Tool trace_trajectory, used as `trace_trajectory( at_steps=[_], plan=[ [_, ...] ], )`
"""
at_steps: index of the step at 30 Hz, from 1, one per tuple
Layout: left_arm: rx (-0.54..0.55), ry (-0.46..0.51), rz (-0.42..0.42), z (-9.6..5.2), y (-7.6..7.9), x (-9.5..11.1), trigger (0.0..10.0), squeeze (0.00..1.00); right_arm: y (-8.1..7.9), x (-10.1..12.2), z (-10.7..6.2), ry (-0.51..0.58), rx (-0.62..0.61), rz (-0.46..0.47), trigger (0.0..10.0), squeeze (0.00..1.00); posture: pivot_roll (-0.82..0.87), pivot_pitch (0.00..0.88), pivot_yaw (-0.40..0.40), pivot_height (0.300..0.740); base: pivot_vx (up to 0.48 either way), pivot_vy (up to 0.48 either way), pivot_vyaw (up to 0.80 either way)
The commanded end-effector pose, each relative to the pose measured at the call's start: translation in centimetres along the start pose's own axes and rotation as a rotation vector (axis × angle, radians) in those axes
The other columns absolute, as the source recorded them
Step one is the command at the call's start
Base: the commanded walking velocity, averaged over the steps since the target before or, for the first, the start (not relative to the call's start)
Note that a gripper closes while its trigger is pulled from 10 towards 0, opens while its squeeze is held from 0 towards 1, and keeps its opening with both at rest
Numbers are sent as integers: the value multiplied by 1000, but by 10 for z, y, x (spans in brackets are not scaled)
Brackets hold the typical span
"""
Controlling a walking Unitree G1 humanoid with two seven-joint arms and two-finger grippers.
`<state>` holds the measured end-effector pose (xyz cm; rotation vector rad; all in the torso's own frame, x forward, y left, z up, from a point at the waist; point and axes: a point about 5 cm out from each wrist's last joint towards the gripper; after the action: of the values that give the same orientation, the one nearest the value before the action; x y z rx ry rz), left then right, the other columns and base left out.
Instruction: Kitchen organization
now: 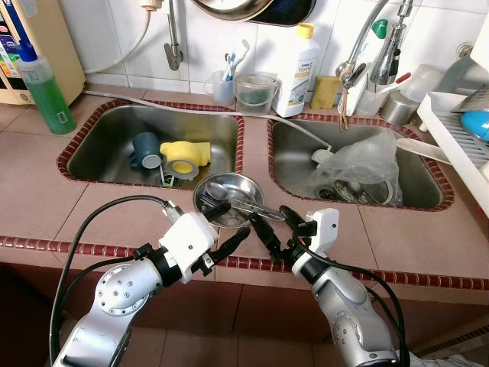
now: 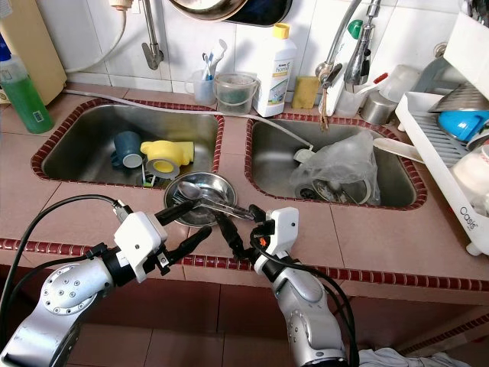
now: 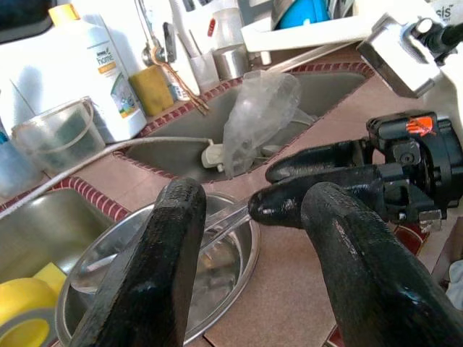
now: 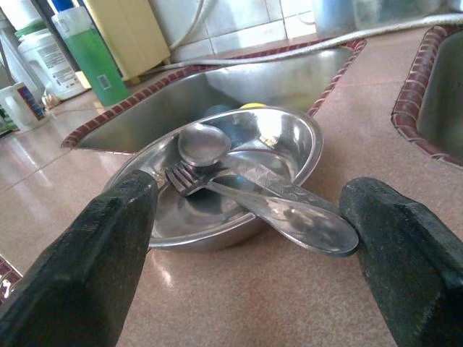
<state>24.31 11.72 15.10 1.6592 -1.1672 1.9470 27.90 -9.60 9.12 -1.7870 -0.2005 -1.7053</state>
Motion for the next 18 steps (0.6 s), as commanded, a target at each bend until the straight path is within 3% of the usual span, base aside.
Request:
trace_trajectory(
  at_steps=[1, 18],
  plan=[
    [-17, 17, 10, 0, 1, 6, 10000, 0, 2, 4, -2, 11, 0, -1, 10000, 0, 145, 35, -45, 740, 0, 0, 0],
    [-8, 17, 11, 2, -1, 8, 10000, 0, -14, 7, 1, 11, 98, 10, 10000, 0, 147, 31, -41, 740, 0, 0, 0]
  ],
)
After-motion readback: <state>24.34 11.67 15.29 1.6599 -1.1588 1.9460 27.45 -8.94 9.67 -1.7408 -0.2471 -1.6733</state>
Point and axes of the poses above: a point about 5 cm out from each wrist's last joint towards the gripper, its own z axis pointing out of the wrist towards the gripper, its own x axis along the axis of the wrist's last joint, y = z × x
